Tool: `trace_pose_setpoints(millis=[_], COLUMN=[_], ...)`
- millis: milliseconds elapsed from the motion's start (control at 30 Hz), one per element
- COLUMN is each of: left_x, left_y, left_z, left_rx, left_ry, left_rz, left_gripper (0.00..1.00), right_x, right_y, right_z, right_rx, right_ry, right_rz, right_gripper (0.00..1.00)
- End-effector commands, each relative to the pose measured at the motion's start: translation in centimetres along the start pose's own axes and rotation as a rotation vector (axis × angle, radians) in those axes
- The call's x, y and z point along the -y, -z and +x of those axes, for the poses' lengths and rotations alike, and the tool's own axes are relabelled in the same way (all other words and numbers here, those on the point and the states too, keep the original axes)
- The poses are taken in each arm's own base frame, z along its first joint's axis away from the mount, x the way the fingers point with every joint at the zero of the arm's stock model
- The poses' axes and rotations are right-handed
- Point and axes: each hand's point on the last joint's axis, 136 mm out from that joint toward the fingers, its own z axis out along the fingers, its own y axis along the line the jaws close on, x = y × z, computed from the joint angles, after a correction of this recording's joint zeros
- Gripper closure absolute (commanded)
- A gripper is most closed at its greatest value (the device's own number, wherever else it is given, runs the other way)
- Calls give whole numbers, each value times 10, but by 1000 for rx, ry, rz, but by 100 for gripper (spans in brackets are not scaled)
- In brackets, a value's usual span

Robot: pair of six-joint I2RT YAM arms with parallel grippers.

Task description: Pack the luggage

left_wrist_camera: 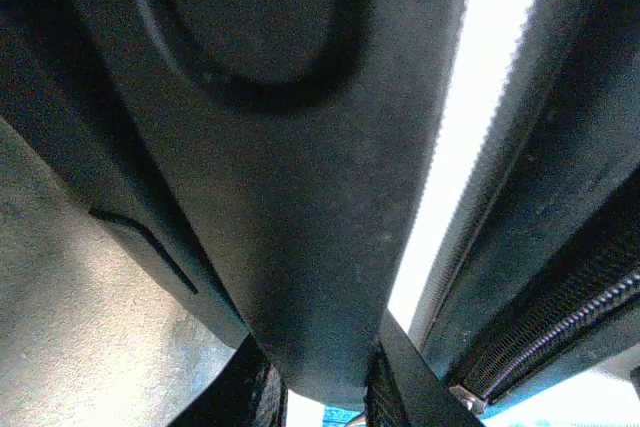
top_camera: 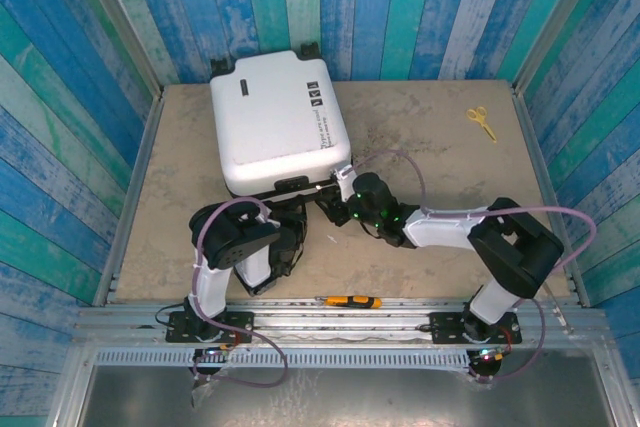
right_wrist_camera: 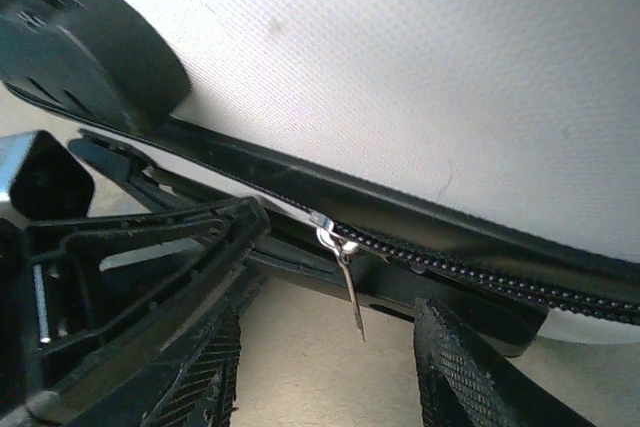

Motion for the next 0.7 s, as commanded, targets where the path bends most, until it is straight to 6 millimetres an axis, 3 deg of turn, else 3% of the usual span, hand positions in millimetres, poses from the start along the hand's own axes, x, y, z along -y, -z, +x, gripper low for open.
trace_pose_setpoints(millis=[0,367,667], left_x=[1,-2,-4], left_y=[4,4,4], left_z=[10,10,9], left_rx=[-64,-64,-63], left_ry=[-55,-54,-56], left_rz=[35,26,23], left_gripper=[100,100,100], right_x=[3,1,0], right_y=[-7,-20,-16], right_z=[0,-1,-7], right_rx=[8,35,67], right_ry=[-25,-48,-36], right_rz=[42,51,75], right_gripper=[55,63,64])
